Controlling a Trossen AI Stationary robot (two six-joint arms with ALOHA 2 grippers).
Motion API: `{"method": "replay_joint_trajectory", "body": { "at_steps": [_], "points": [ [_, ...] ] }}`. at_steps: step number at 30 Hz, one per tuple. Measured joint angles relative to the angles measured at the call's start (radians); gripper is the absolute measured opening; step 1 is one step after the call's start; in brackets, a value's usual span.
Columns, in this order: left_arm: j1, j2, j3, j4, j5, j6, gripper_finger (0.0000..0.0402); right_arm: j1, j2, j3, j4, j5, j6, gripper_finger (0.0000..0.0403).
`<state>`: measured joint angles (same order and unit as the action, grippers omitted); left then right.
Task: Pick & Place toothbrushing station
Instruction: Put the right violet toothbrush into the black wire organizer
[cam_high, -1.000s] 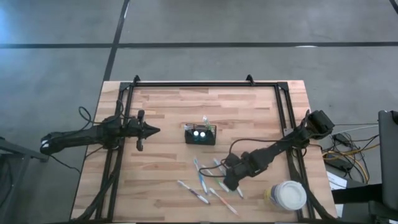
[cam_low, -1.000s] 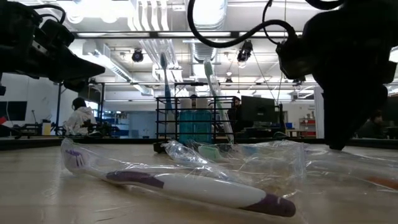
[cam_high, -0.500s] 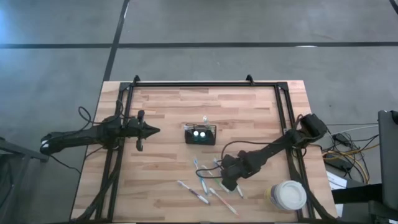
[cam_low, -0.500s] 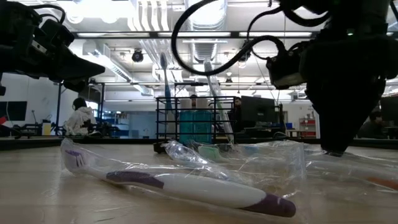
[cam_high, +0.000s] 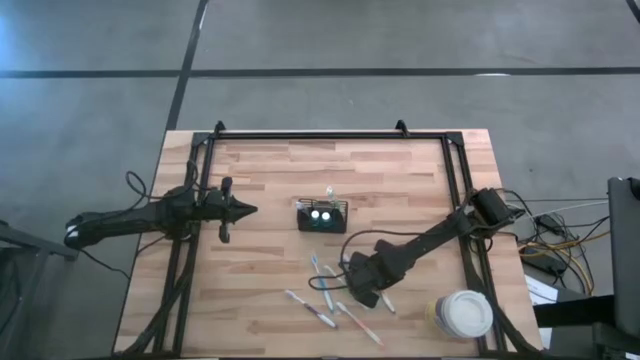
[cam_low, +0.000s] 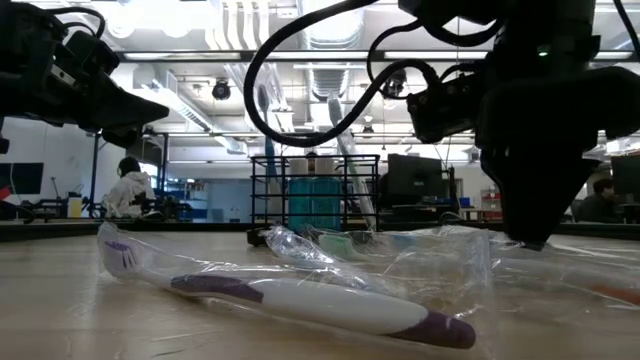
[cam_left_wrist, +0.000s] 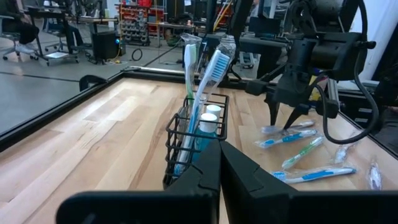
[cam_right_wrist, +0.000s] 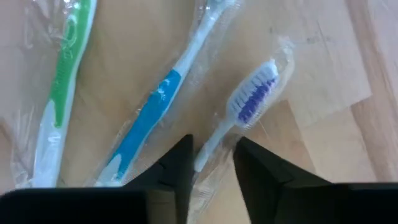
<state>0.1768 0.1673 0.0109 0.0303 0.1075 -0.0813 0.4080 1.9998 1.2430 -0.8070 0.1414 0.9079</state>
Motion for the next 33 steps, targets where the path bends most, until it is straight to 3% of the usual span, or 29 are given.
{"method": "replay_joint_trajectory", "body": {
  "at_steps": [6, 12, 18, 28, 33],
  "points": [
    [0.0, 0.0, 0.0, 0.0, 0.0, 0.005, 0.0005, -0.007, -0.027, -0.002, -0.013, -0.001, -0.071, 0.0019],
    [0.0, 0.0, 0.0, 0.0, 0.0, 0.006, 0.0005, -0.026, -0.075, -0.014, -0.044, 0.031, -0.104, 0.0013],
    [0.0, 0.0, 0.0, 0.002, 0.0, 0.007, 0.0005, -0.026, -0.213, -0.009, -0.055, 0.121, -0.147, 0.0012],
    [0.0, 0.0, 0.0, 0.004, 0.004, 0.007, 0.0005, -0.022, -0.584, -0.033, 0.05, 0.34, -0.435, 0.0011],
    [0.0, 0.0, 0.0, 0.005, 0.003, 0.007, 0.0005, -0.025, -0.826, -0.146, 0.283, 0.39, -0.686, 0.0011]
  ]
}}
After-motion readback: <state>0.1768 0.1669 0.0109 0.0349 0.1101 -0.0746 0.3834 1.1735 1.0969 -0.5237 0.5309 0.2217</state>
